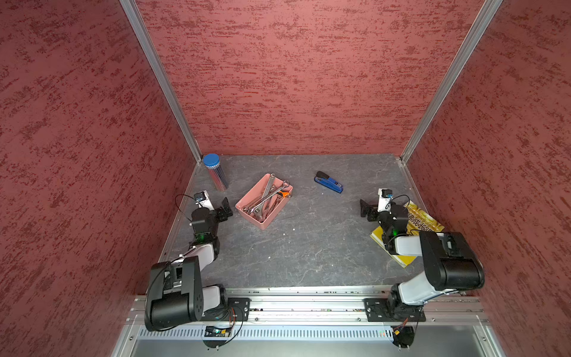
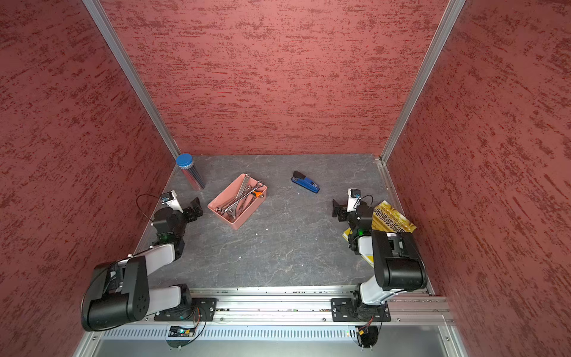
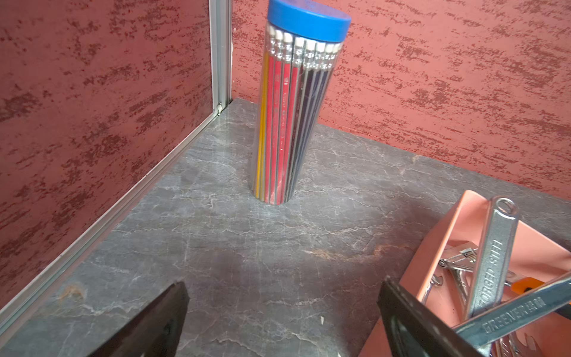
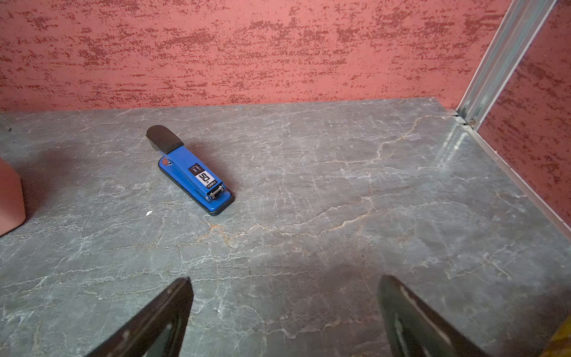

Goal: Take out the wrench from the storage box
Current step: Move the storage box to the center of the board.

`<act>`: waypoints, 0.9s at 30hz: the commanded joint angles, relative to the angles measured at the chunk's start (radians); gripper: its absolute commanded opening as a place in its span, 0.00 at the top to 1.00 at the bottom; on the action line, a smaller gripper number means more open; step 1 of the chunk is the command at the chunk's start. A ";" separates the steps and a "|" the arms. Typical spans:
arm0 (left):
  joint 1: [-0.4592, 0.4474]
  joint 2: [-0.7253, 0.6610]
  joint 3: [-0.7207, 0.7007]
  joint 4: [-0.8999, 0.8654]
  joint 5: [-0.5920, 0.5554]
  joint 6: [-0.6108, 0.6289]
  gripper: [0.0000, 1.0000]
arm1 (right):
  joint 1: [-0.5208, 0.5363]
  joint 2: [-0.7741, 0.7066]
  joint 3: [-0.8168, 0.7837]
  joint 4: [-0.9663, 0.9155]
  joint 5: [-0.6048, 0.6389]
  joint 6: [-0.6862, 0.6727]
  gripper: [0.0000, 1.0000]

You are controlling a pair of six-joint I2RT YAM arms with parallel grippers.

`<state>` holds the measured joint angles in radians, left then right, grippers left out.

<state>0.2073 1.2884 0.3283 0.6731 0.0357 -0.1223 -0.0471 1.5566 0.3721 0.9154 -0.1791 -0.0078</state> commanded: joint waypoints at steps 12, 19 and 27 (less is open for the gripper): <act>0.006 -0.029 0.006 -0.018 0.102 0.065 0.00 | 0.006 -0.009 0.012 0.011 0.014 0.005 0.02; -0.003 -0.087 0.095 -0.202 0.137 0.061 0.00 | 0.005 -0.023 0.007 0.009 0.019 0.012 0.01; -0.054 -0.160 0.281 -0.559 0.091 -0.002 0.00 | 0.006 -0.265 0.076 -0.287 -0.028 -0.002 0.01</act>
<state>0.1707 1.1492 0.5594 0.2943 0.1318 -0.1032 -0.0471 1.3735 0.4149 0.7403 -0.1921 -0.0116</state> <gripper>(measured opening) 0.996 0.985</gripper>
